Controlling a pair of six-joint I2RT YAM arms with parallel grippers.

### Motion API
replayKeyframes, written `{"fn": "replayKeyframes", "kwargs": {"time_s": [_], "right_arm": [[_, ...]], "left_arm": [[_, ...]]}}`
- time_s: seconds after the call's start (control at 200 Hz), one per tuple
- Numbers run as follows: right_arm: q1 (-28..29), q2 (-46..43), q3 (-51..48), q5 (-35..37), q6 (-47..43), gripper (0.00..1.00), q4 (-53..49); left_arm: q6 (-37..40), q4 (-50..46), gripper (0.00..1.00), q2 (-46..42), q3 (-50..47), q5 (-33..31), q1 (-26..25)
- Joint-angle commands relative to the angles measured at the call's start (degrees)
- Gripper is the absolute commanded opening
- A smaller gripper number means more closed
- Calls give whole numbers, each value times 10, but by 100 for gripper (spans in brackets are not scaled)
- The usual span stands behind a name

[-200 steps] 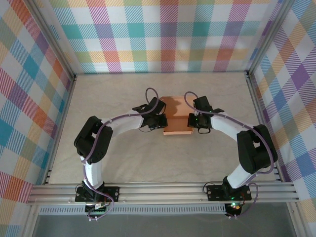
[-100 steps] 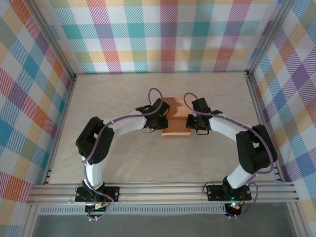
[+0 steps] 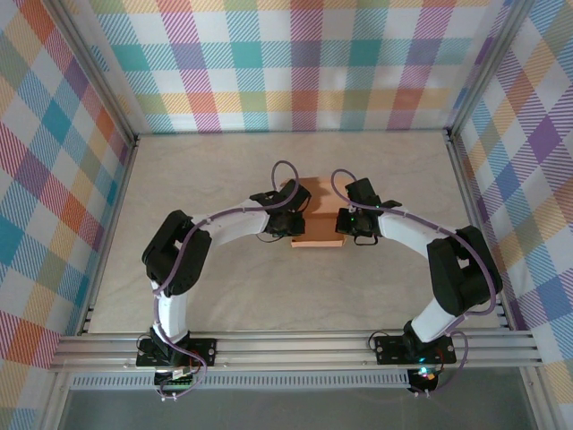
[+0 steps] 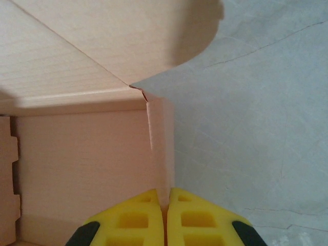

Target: Fold the paper box

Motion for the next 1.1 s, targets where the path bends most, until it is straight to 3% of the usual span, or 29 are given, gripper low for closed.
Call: {"fn": "replayKeyframes", "kwargs": {"time_s": [0.0,0.425,0.895,1.095], "right_arm": [[10,6,17,-20,20,0,40],[12,10,16,-22,24,0,44],[19,20,20,-25,27,0,47],[20,21,20,-25,28,0,48]], "left_arm": [[-2,-20,21,18,25,-3,-20],[-7,-45,14,39,39,-31,-22],[-5,-111,1,48,72,-127,-35],[0,-108,2,53,74,-118,-36]]}}
